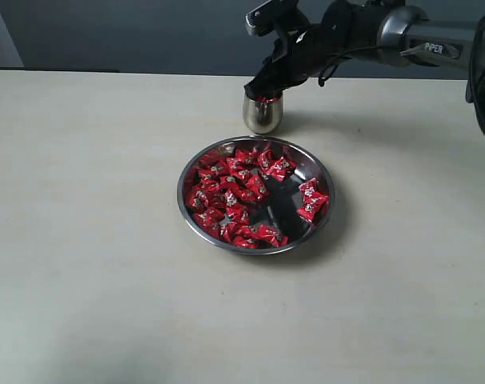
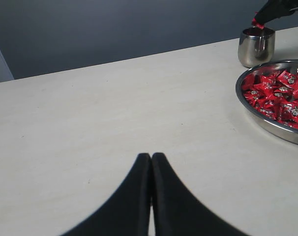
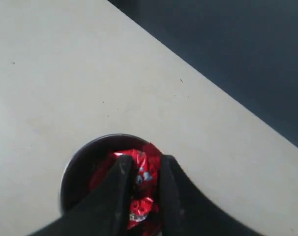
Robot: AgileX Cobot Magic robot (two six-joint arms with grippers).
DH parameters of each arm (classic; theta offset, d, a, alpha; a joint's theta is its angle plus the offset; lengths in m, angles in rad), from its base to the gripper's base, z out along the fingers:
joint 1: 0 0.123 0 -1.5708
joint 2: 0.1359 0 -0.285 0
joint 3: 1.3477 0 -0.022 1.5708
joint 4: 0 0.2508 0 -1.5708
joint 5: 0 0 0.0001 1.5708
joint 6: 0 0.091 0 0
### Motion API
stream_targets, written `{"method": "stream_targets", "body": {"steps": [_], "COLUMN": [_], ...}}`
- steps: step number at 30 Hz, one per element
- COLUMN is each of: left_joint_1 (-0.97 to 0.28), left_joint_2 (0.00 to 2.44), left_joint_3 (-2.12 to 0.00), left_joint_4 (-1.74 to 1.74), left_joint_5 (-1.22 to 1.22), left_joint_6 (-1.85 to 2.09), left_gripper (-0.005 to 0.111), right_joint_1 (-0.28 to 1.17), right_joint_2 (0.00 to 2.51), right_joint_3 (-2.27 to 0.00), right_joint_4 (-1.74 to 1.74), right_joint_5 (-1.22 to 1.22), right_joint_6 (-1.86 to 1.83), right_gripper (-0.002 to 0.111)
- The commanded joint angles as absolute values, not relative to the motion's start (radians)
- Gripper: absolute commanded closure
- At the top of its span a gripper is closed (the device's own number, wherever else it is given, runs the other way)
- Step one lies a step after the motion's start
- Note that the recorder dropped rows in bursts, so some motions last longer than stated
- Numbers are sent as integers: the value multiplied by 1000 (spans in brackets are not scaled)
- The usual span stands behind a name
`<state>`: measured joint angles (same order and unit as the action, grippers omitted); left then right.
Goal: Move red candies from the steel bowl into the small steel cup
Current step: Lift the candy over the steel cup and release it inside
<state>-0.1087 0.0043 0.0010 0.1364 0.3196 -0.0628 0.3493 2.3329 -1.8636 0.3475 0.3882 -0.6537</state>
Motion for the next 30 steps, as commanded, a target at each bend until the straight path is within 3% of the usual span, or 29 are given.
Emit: {"method": "stream_targets", "body": {"steps": [1,8,14,21,30], "left_joint_1": [-112,-112,-112,-112,-112], "left_joint_2": [0,0,0,0,0], "left_joint_3": [0,0,0,0,0], "left_joint_4": [135,135,135,135,135], "left_joint_5": [310,310,310,310,310], "left_joint_6": [-68,-68,-68,-68,-68], "left_gripper": [106,106,106,106,106], "right_joint_1": [345,345,345,345,348], "right_joint_2": [2333,2333,2333,2318,2212], "right_joint_3": [-1871,-1871,-1871,-1871,-1871], "right_joint_4": [366,368,370,371,390], "right_joint_5": [375,382,407,454,851], "right_joint_6": [-658,-658,-658,-655,-653], "right_gripper": [95,83,65,66,67]}}
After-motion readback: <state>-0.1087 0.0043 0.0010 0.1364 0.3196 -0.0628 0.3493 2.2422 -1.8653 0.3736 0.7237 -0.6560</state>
